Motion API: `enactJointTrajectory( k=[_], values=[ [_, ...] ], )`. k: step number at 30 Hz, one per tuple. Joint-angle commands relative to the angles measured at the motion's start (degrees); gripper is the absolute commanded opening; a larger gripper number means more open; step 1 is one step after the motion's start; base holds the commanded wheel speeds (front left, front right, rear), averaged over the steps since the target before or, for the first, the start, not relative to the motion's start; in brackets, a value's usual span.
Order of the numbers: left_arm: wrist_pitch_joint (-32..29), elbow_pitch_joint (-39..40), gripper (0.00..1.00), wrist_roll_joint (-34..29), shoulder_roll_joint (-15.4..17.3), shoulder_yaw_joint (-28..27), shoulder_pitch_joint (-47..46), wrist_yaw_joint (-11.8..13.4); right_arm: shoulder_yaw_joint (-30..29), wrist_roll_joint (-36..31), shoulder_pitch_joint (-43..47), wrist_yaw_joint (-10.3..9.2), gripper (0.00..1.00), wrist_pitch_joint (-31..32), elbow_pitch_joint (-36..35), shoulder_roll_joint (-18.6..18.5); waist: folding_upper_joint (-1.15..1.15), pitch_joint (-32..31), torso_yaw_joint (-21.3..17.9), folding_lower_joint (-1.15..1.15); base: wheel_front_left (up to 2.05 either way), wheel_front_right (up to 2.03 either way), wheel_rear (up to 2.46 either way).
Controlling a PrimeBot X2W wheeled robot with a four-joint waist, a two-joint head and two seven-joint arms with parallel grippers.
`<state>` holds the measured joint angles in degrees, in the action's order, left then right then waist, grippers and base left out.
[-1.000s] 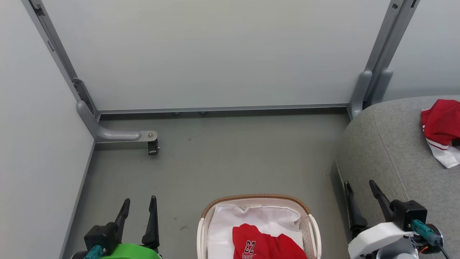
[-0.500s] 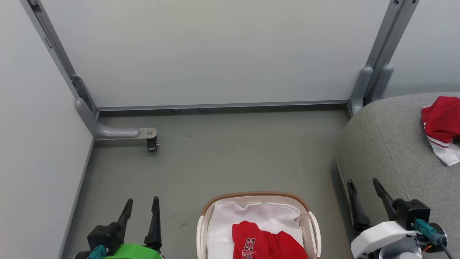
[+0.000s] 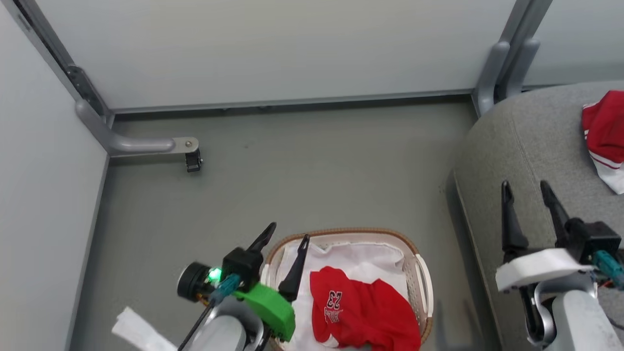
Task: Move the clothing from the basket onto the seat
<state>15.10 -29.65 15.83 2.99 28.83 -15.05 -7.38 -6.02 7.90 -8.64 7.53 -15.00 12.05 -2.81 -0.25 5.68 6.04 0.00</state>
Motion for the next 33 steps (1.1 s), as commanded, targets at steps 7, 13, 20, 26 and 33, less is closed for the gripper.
enactJointTrajectory(
  k=[7, 13, 20, 26, 33],
  values=[
    [-2.5, -11.5, 1.0, 4.2, 0.1, 11.8, -12.6, -0.2, -0.1, -0.4, -7.0, -0.08, 1.0, -0.3, -5.1, -0.2, 0.25, 14.5, -5.3, 0.0, 0.0, 0.0, 0.0],
    [-4.1, -19.2, 1.0, 7.8, 0.0, 19.0, -18.8, -0.1, 0.9, -0.8, -11.5, -0.08, 1.0, -0.3, -9.6, -0.2, 0.25, 22.7, -9.2, 0.0, 0.0, 0.0, 0.0],
    [-5.8, -24.6, 1.0, 9.7, 0.1, 26.4, -24.6, -0.1, 1.3, 0.2, -15.5, -0.08, 1.0, -0.3, -13.9, -0.1, 0.25, 31.3, -13.6, 0.0, 0.0, 0.0, 0.0],
    [-6.1, -28.9, 1.0, 10.8, 0.1, 28.8, -28.9, 0.0, 1.8, 1.8, -18.0, -0.08, 1.0, -0.3, -16.0, -0.1, 0.25, 37.2, -16.0, 0.0, 0.0, 0.0, 0.0],
    [-5.6, -32.3, 1.0, 12.1, 0.1, 30.1, -31.8, 0.4, 2.4, 3.1, -20.1, -0.08, 1.0, -0.3, -18.5, -0.1, 0.25, 42.0, -17.9, 0.0, 0.0, 0.0, 0.0]
  ],
)
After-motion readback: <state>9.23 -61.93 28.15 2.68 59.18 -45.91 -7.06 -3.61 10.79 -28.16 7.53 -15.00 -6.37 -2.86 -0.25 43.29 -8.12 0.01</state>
